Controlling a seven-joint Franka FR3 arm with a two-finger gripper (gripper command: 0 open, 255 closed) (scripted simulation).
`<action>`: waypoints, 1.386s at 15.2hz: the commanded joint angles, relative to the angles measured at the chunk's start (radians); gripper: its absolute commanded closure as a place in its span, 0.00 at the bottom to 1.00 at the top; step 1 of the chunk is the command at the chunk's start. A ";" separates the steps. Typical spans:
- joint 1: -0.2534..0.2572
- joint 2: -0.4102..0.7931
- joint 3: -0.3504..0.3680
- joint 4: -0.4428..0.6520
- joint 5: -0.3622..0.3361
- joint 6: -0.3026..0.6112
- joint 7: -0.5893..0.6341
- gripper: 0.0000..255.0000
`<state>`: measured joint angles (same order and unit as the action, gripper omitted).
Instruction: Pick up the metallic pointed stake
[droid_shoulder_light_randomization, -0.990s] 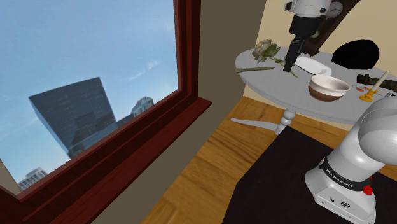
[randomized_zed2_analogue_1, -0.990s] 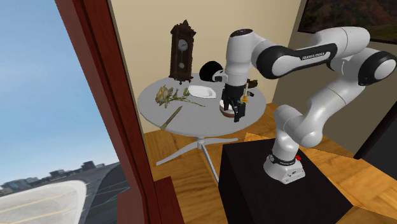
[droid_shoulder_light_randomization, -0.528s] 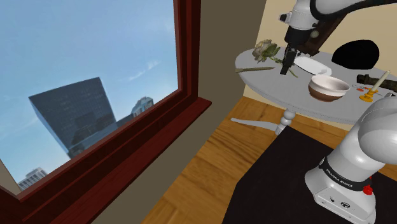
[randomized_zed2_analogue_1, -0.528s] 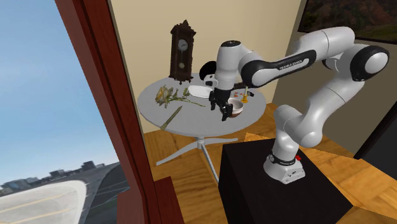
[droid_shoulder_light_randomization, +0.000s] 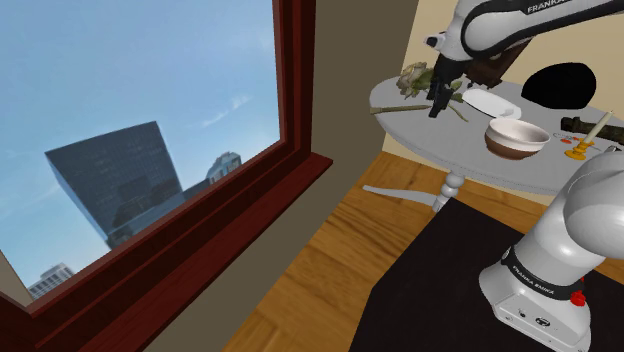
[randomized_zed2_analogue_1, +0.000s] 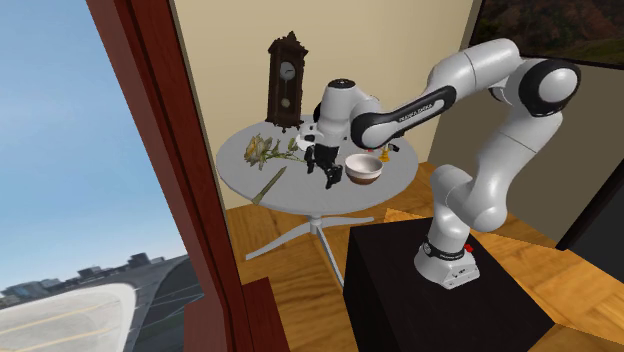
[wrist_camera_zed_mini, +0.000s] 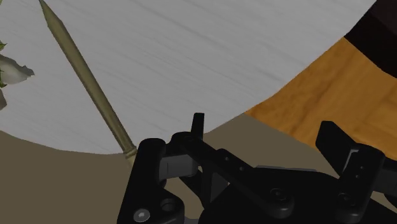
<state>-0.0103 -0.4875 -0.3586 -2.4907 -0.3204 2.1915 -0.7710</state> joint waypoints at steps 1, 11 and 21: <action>0.014 0.068 -0.045 0.024 -0.004 0.079 -0.079 0.00; 0.124 0.452 -0.233 0.242 0.243 0.373 -0.578 0.00; 0.062 0.712 -0.177 0.411 0.577 0.479 -0.962 0.00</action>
<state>0.0568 0.2150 -0.5407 -2.0744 0.2427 2.6572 -1.7200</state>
